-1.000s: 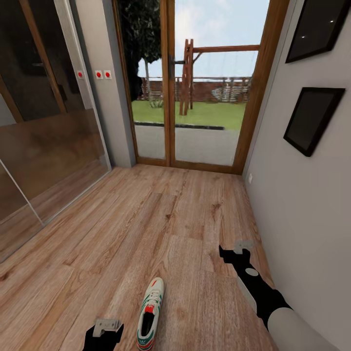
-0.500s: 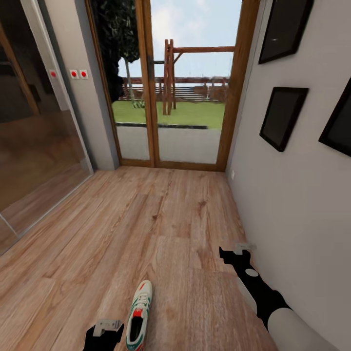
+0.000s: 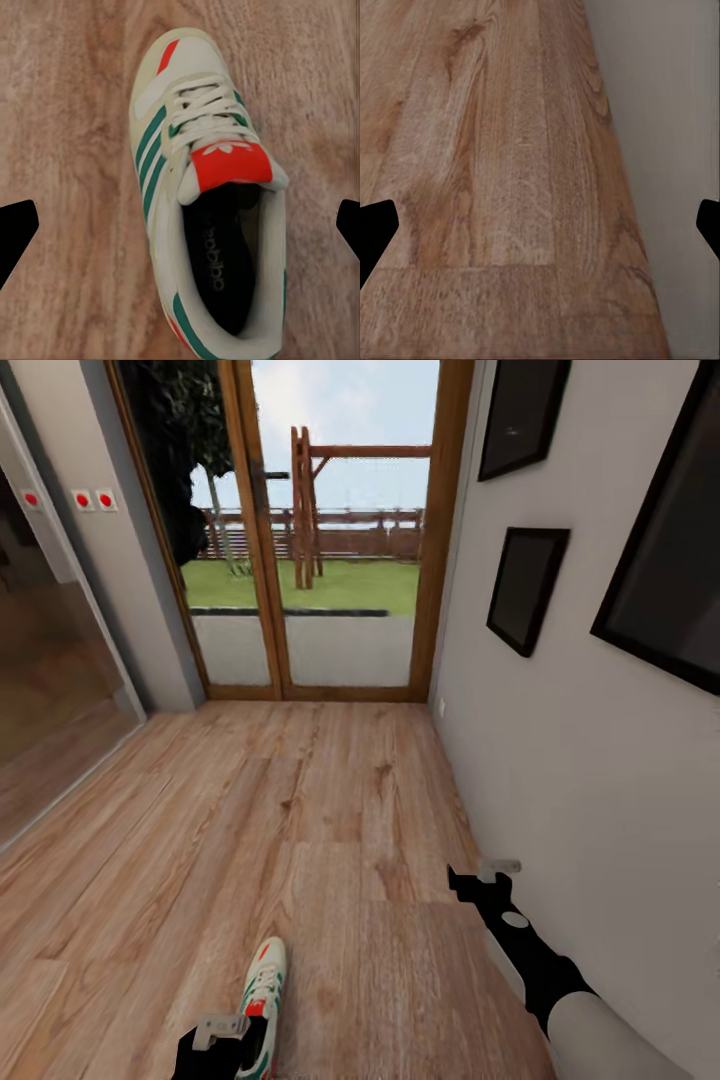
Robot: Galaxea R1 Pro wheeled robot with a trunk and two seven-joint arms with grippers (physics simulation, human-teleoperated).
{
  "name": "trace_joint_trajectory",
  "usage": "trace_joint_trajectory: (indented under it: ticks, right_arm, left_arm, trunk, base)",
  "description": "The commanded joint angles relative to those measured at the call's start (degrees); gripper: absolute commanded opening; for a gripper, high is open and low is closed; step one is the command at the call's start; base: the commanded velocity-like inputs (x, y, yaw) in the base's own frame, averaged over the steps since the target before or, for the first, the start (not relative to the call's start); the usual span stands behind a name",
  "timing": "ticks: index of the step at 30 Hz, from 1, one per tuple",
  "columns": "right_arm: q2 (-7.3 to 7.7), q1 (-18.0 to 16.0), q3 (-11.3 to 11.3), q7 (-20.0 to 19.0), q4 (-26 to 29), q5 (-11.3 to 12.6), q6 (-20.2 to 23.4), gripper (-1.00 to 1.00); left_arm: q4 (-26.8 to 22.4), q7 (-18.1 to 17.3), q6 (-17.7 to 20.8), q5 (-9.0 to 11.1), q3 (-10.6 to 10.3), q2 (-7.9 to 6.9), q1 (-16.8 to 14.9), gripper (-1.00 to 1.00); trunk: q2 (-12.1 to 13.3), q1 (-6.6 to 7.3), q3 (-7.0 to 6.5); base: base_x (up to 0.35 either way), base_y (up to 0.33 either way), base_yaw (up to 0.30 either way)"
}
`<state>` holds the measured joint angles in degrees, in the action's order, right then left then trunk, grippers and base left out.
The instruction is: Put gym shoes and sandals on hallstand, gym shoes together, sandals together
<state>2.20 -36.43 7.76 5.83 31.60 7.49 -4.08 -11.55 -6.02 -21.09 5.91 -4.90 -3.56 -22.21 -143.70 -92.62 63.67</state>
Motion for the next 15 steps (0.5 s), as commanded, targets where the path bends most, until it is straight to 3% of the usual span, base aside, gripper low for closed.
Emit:
trace_joint_trajectory:
  ticks: [1, 8, 13, 14, 15]
  right_arm:
    - [0.04, 0.0, 0.5, 0.4, 0.0, 0.6, -0.2, 1.0]
    - [-0.09, 0.0, 0.7, -0.2, 0.0, 0.6, -0.2, 1.0]
    - [-0.55, 0.0, 3.9, -2.8, 0.2, 0.0, -0.2, 1.0]
    - [-2.61, -0.1, 5.9, -3.5, 0.7, -0.1, 0.0, 1.0]
    - [-3.18, -0.1, 6.1, -3.6, 0.9, -0.2, 0.0, 1.0]
  left_arm:
    - [0.0, -0.1, -0.2, 0.6, -0.5, -0.05, 0.0, 1.0]
    - [0.0, -0.1, 0.0, 0.6, -0.5, 0.07, 0.0, 1.0]
    - [-0.5, -0.2, 0.4, 0.5, -0.7, 1.37, -0.1, 1.0]
    - [-0.7, -0.2, 0.6, 0.5, -0.9, 2.01, -0.4, 1.0]
    - [-0.7, -0.2, 0.6, 0.5, -0.9, 2.06, -0.5, 1.0]
  trunk:
    - [0.0, -0.01, 0.27]
    - [-0.1, -0.19, 1.83]
    - [-0.2, -0.32, 2.93]
    - [-0.2, -0.35, 3.15]
    - [-0.2, -0.37, 3.38]
  base:
    - [0.0, 0.0, -0.147]
    - [0.0, 0.0, -0.084]
    - [0.0, 0.0, -0.014]
    - [0.0, 0.0, -0.003]
    - [0.0, 0.0, -0.002]
